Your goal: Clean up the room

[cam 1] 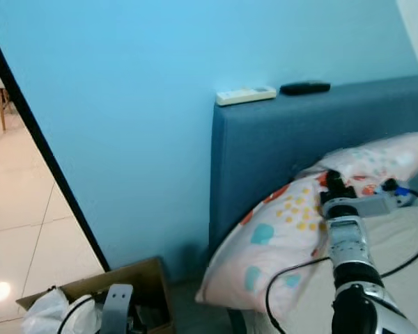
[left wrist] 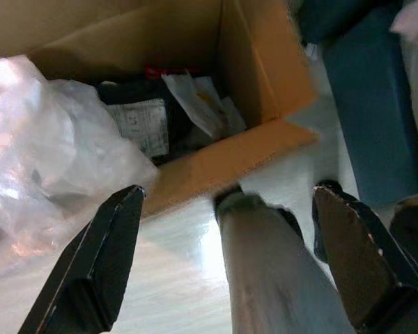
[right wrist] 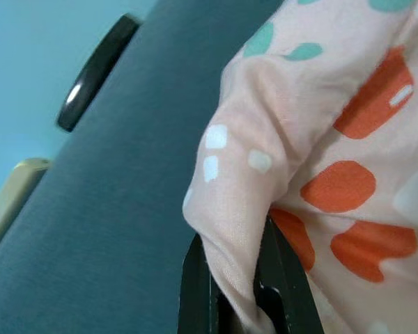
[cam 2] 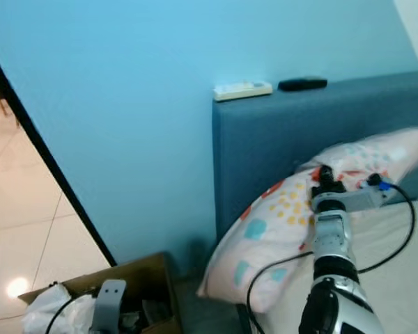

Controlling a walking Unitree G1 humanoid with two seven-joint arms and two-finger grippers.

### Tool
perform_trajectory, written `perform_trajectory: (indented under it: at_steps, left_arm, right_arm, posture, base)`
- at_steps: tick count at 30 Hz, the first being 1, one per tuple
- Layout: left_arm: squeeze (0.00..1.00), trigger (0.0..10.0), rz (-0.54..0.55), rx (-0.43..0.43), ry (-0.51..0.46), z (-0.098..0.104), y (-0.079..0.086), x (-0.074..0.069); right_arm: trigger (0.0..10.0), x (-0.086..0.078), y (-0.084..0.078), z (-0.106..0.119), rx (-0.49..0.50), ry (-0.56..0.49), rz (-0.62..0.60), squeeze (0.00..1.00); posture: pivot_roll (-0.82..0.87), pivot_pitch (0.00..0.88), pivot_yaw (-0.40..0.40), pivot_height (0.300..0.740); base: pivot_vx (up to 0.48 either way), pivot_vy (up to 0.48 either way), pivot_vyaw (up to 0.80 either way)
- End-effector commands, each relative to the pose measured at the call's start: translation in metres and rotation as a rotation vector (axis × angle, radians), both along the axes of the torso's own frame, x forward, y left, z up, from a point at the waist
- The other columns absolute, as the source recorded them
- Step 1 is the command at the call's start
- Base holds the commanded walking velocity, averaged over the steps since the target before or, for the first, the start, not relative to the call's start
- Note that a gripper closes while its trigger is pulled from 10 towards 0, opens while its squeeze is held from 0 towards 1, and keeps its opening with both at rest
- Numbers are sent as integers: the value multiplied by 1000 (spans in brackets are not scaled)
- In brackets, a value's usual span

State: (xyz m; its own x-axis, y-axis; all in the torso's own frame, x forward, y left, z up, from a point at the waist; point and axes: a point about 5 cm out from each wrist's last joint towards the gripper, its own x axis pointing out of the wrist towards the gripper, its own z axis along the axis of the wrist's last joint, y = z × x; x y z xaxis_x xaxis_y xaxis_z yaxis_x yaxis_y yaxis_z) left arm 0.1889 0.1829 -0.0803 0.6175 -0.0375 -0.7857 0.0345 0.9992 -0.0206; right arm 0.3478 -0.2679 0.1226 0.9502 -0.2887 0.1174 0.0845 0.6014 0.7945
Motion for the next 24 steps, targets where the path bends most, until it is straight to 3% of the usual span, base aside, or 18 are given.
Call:
perform_trajectory:
  at_steps: [1,6,12,18,24]
  left_arm:
    - [0,10000,6,15,24,-2,6,-6]
    - [0,10000,23,27,26,-2,7,-5]
    - [0,10000,-13,25,43,-4,3,-8]
    - [0,10000,-4,32,49,-5,4,-11]
    - [0,10000,24,33,52,-6,8,-14]
  right_arm:
    - [10000,7,4,20,-26,-81,20,0]
    - [10000,6,-3,23,-20,-95,-5,0]
    - [10000,-4,-34,22,-12,-70,-117,0]
    - [10000,-9,-44,21,-7,-56,-152,0]
    - [10000,-12,-48,18,-6,-47,-162,0]
  posture:
    - [73,0,-59,722]
    - [70,0,-59,722]
    - [74,0,-60,722]
    - [76,0,-60,722]
    - [85,0,-58,722]
  base:
    - [390,0,0]
    - [59,0,0]
    - [0,-182,0]
    - [0,-435,0]
    - [0,0,0]
